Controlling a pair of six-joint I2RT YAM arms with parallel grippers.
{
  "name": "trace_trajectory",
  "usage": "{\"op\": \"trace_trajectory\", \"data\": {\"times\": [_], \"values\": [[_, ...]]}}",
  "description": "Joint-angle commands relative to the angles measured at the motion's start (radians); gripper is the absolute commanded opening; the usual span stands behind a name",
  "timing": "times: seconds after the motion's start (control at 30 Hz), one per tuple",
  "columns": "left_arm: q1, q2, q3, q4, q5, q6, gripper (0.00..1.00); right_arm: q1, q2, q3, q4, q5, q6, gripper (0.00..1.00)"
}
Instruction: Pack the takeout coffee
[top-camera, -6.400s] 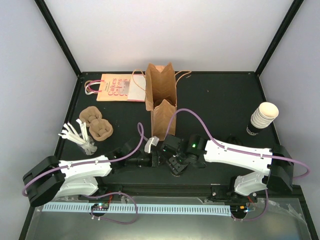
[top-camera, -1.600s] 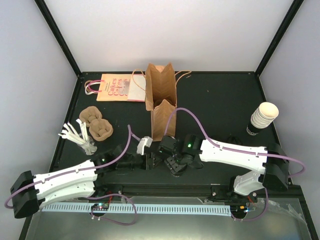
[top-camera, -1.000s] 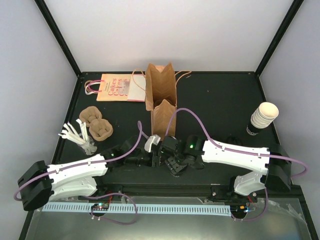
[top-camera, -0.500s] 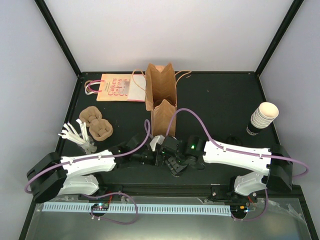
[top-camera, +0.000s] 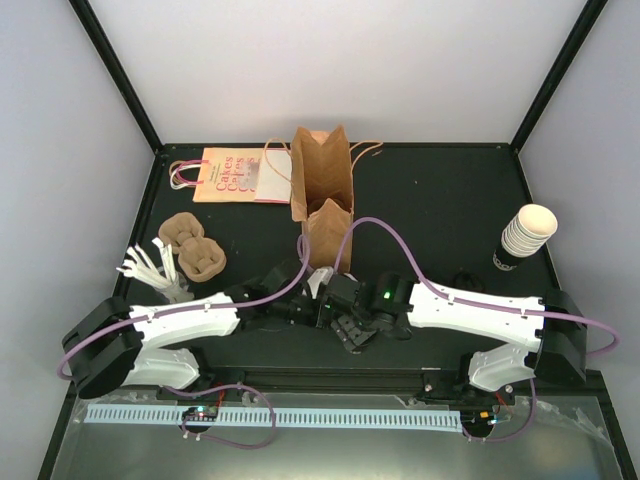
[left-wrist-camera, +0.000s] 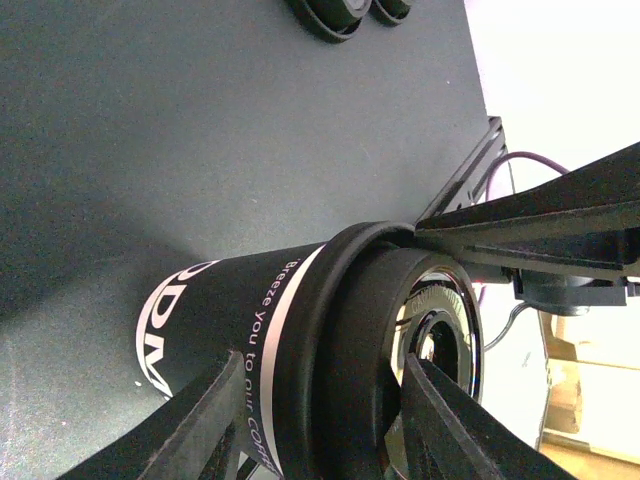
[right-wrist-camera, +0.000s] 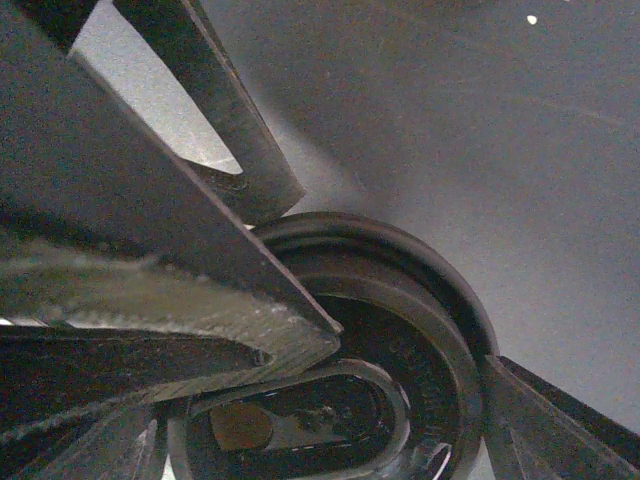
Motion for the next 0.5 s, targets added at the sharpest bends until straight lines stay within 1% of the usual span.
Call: {"op": "trace_trajectory", "data": {"times": [0.0, 0.17, 0.27, 0.47], "values": [[-0.012, 0.023, 0.03, -0.106, -0.028, 0.036, 0.45, 0.006, -0.003, 0.006, -0.031, 0.052, 0.004, 0.86], [-0.016, 0.023, 0.056, -0.148, -0.05, 0.052, 0.45, 0.006, -0.013, 0.016, -0.022, 0.07, 0.005, 0.94], [-0.02, 0.023, 0.068, -0.163, -0.059, 0.058, 0.45, 0.006, -0.022, 0.017, -0.013, 0.074, 0.008, 0.97], [-0.023, 0.023, 0.073, -0.168, -0.059, 0.06, 0.45, 0.006, -0.056, 0.026, -0.013, 0.083, 0.011, 1.0]]}}
